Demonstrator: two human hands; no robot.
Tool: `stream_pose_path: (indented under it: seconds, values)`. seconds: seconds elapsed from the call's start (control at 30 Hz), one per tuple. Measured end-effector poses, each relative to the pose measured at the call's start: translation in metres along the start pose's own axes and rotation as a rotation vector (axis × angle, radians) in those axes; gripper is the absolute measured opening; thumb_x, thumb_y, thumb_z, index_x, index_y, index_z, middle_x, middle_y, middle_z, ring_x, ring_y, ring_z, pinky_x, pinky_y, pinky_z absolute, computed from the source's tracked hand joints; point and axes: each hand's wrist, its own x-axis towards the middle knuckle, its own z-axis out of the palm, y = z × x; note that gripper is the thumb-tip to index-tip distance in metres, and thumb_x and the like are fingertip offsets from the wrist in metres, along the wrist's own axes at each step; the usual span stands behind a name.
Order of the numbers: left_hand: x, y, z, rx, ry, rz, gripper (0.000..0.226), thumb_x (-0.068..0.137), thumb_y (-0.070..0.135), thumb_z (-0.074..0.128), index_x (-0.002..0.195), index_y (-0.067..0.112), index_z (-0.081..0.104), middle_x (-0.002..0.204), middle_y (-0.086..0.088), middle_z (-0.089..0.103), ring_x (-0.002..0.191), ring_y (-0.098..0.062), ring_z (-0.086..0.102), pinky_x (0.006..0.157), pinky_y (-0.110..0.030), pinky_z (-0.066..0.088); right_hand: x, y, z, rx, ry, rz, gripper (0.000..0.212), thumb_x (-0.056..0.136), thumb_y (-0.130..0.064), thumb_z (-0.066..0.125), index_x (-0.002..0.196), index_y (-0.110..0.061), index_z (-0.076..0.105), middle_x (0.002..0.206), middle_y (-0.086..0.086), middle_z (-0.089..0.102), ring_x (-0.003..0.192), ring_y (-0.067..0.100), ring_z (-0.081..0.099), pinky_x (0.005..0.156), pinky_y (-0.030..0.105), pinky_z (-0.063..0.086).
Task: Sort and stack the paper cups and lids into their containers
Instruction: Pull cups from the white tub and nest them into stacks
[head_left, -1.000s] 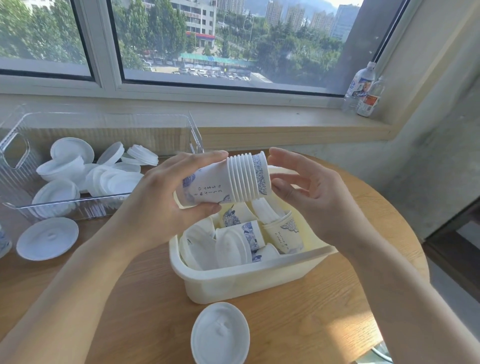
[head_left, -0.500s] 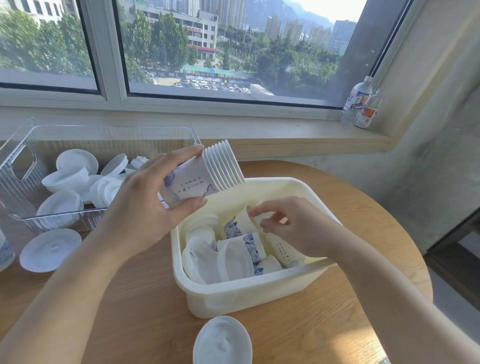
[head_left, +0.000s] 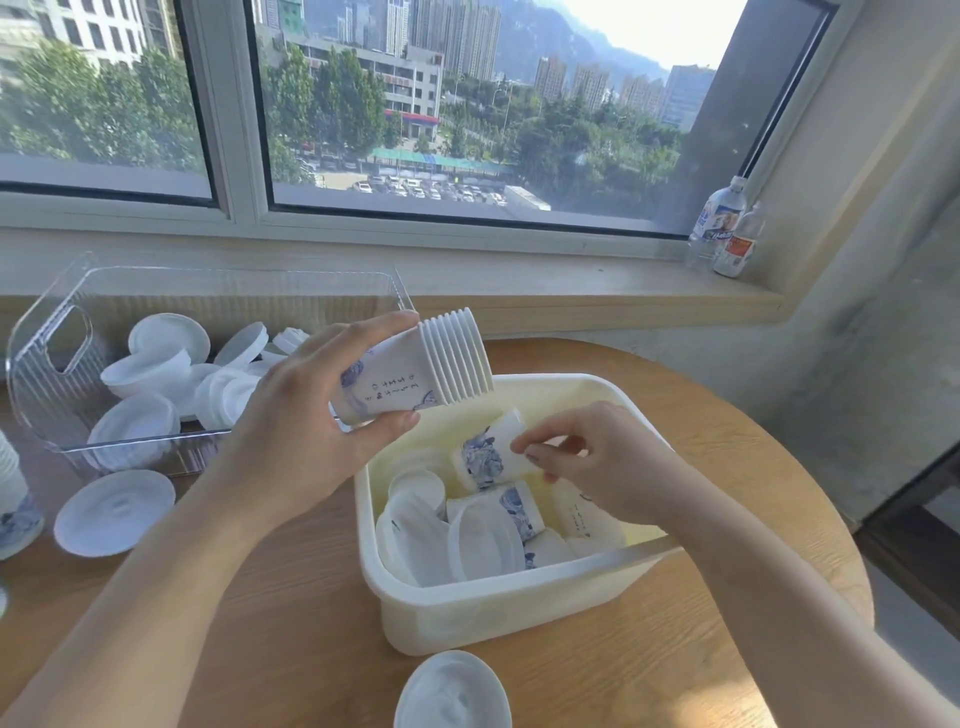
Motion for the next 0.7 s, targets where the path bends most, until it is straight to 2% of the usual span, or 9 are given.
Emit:
stream_pose_path:
  seconds: [0.07, 0.13, 0.23, 0.37, 0.5, 0.6, 0.7]
  values:
    - [0.0, 0.001, 0.002, 0.0, -0.001, -0.001, 0.075, 0.079, 0.031, 0.088, 0.142, 0.049, 0.053, 0.124, 0.032, 0.058, 0.113, 0.005, 0.053, 0.093, -0.014, 0.043, -0.006, 0.0, -0.008, 0.1, 0.125, -0.019, 0.012, 0.097, -0.029, 0.072, 0.093, -0.039, 0.078, 0.076, -0.008, 0.076, 0.057, 0.009, 0.062, 0.048, 0.023, 0.048]
    - [0.0, 0.003, 0.003, 0.001, -0.006, 0.004, 0.075, 0.078, 0.031, 0.088, 0.142, 0.049, 0.053, 0.122, 0.034, 0.056, 0.11, 0.003, 0.055, 0.09, -0.022, 0.048, -0.012, 0.001, -0.016, 0.185, 0.241, -0.044, 0.011, 0.094, -0.025, 0.076, 0.091, -0.035, 0.077, 0.079, -0.011, 0.076, 0.069, 0.013, 0.071, 0.053, 0.029, 0.052]
    - [0.0, 0.003, 0.005, 0.01, -0.01, 0.021, 0.075, 0.077, 0.031, 0.088, 0.142, 0.047, 0.054, 0.117, 0.041, 0.052, 0.105, 0.003, 0.056, 0.085, -0.03, 0.052, -0.017, 0.002, -0.025, 0.337, 0.399, -0.052, 0.014, 0.091, -0.018, 0.079, 0.097, -0.028, 0.072, 0.086, -0.01, 0.078, 0.072, 0.012, 0.075, 0.064, 0.021, 0.055]
    - [0.0, 0.003, 0.006, 0.017, -0.005, 0.02, 0.076, 0.076, 0.031, 0.089, 0.142, 0.046, 0.055, 0.12, 0.033, 0.054, 0.105, 0.0, 0.056, 0.082, -0.039, 0.055, -0.024, 0.002, -0.031, 0.509, 0.571, -0.084, 0.011, 0.093, -0.012, 0.076, 0.1, -0.021, 0.075, 0.086, -0.006, 0.08, 0.076, 0.012, 0.077, 0.067, 0.016, 0.054]
    - [-0.001, 0.005, 0.008, 0.007, -0.014, 0.032, 0.077, 0.075, 0.033, 0.089, 0.142, 0.048, 0.054, 0.123, 0.032, 0.055, 0.106, 0.002, 0.056, 0.081, -0.038, 0.056, -0.025, -0.007, -0.027, 0.6, 0.592, -0.137, 0.01, 0.092, -0.008, 0.076, 0.095, -0.017, 0.075, 0.083, 0.0, 0.08, 0.076, 0.013, 0.077, 0.069, 0.018, 0.055]
    - [-0.001, 0.007, 0.011, 0.002, -0.02, 0.051, 0.079, 0.074, 0.033, 0.09, 0.141, 0.048, 0.053, 0.12, 0.028, 0.06, 0.107, -0.004, 0.06, 0.085, -0.04, 0.056, -0.024, -0.013, -0.022, 0.644, 0.536, -0.162, 0.009, 0.092, -0.007, 0.076, 0.096, -0.015, 0.075, 0.084, 0.003, 0.08, 0.079, 0.017, 0.077, 0.072, 0.022, 0.057]
    - [-0.001, 0.009, 0.012, -0.017, -0.023, 0.059, 0.079, 0.075, 0.031, 0.091, 0.142, 0.048, 0.053, 0.122, 0.028, 0.061, 0.109, -0.002, 0.06, 0.083, -0.039, 0.056, -0.023, -0.019, -0.016, 0.68, 0.483, -0.177, 0.009, 0.093, -0.008, 0.075, 0.097, -0.015, 0.075, 0.085, 0.004, 0.08, 0.081, 0.018, 0.078, 0.073, 0.023, 0.057]
